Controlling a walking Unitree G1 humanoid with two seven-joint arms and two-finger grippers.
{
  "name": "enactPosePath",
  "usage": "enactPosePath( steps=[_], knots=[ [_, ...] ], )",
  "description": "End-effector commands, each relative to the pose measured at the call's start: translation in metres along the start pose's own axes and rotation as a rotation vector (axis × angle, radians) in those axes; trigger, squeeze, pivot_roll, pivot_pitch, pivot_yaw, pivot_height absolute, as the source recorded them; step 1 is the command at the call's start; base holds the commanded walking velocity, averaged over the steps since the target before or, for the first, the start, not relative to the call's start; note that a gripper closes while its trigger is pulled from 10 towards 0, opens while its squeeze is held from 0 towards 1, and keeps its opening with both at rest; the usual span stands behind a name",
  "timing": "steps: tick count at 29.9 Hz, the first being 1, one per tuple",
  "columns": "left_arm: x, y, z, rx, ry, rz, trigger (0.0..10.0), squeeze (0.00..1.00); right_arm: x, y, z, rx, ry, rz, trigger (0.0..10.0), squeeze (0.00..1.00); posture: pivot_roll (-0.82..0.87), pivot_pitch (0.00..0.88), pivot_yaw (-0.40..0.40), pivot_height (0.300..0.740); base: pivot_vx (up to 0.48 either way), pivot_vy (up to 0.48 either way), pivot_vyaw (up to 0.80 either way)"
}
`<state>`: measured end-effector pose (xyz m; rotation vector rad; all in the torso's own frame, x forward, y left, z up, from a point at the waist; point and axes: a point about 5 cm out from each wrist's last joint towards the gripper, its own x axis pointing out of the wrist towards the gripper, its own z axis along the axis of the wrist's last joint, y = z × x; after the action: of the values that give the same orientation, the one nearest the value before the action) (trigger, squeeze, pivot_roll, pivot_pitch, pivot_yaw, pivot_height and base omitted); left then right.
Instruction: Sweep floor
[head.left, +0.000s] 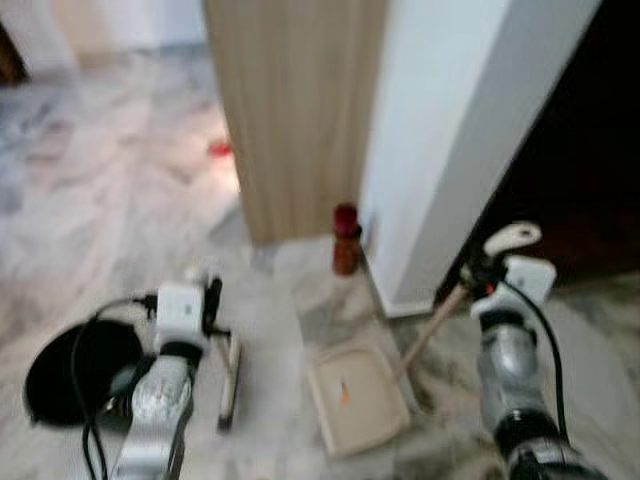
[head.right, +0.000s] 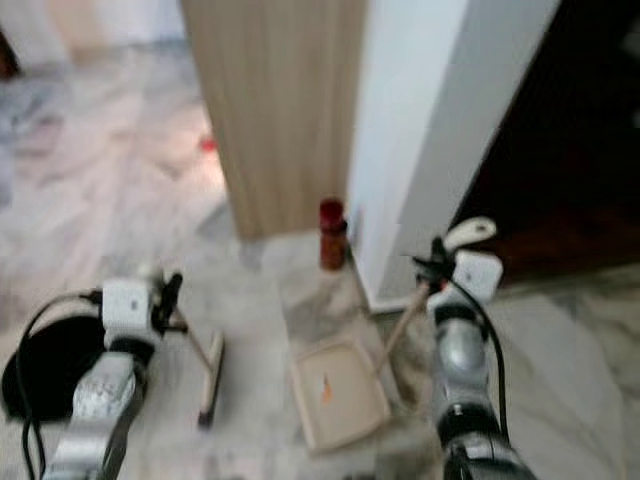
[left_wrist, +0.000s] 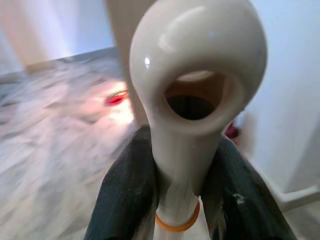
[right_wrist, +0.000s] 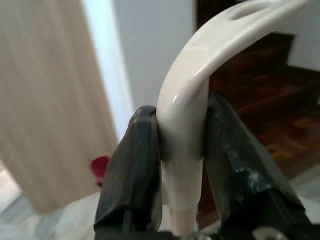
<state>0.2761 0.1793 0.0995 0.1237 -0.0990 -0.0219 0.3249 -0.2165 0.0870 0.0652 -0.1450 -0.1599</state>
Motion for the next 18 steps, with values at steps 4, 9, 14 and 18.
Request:
enactPosePath(
  steps=[4,9,14,18],
  knots=[
    [0.0021,0.0035,0.0068,0.006,-0.034,0.002,10.0,0.0,0.005,0.0053,0.0074,0.002,-0.035,0.011,10.0,0.0,0.1,0.078,0.024,0.74,0.0,0.0,-0.8],
    [0.0023,0.0029,0.0068,0.01,-0.035,0.0,10.0,0.0,0.0049,0.0047,0.0075,0.001,-0.036,0.01,10.0,0.0,0.1,0.071,0.024,0.74,0.0,0.0,-0.8],
    [0.0025,0.0028,0.0061,0.014,-0.033,-0.001,10.0,0.0,0.0052,0.0044,0.0079,-0.002,-0.038,0.011,10.0,0.0,0.1,0.063,0.022,0.74,0.0,0.0,-0.8],
    [0.0022,0.0022,0.0059,0.014,-0.033,-0.001,10.0,0.0,0.0048,0.0042,0.0079,-0.004,-0.039,0.013,10.0,0.0,0.1,0.057,0.02,0.74,0.0,-0.347,-0.8]
  ],
)
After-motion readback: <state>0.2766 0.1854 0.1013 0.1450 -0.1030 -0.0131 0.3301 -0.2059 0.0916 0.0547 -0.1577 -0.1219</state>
